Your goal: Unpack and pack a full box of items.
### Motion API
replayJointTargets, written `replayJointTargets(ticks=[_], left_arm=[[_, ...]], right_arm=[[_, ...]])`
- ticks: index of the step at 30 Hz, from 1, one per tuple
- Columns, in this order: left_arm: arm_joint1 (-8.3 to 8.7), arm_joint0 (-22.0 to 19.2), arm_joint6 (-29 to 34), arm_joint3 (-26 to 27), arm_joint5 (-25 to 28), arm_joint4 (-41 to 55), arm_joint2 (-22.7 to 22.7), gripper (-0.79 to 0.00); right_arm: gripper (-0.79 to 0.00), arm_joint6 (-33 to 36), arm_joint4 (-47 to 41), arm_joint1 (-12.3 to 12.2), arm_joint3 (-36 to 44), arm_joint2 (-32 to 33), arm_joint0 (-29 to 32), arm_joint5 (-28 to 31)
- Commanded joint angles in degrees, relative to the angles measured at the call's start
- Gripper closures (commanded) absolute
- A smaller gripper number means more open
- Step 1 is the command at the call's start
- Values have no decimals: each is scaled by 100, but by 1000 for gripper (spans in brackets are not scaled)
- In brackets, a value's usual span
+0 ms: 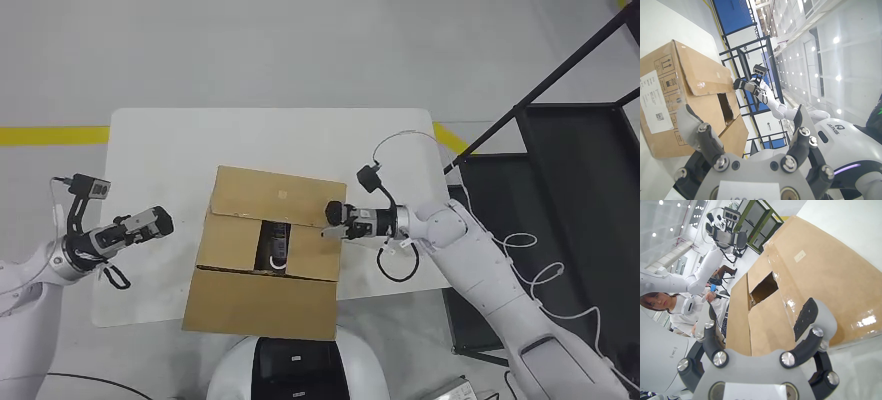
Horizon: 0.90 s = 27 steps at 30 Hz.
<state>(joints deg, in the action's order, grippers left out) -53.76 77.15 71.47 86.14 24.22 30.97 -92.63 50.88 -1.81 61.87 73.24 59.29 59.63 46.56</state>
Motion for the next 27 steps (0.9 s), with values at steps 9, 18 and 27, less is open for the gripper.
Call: replayJointTargets(ticks=[9, 18, 27], left_arm=[[-71, -421, 32, -198, -117, 110, 623, -785], [-66, -508, 308, -239, 0, 395, 637, -785], [-25, -382, 316, -297, 202, 448, 387, -785]], right_arm=[[-785, -272, 166, -48, 356, 110, 140, -87], [-785, -417, -523, -180, 1176, 586, 555, -50], [-785, 174, -541, -490, 1826, 1565, 1653, -863]])
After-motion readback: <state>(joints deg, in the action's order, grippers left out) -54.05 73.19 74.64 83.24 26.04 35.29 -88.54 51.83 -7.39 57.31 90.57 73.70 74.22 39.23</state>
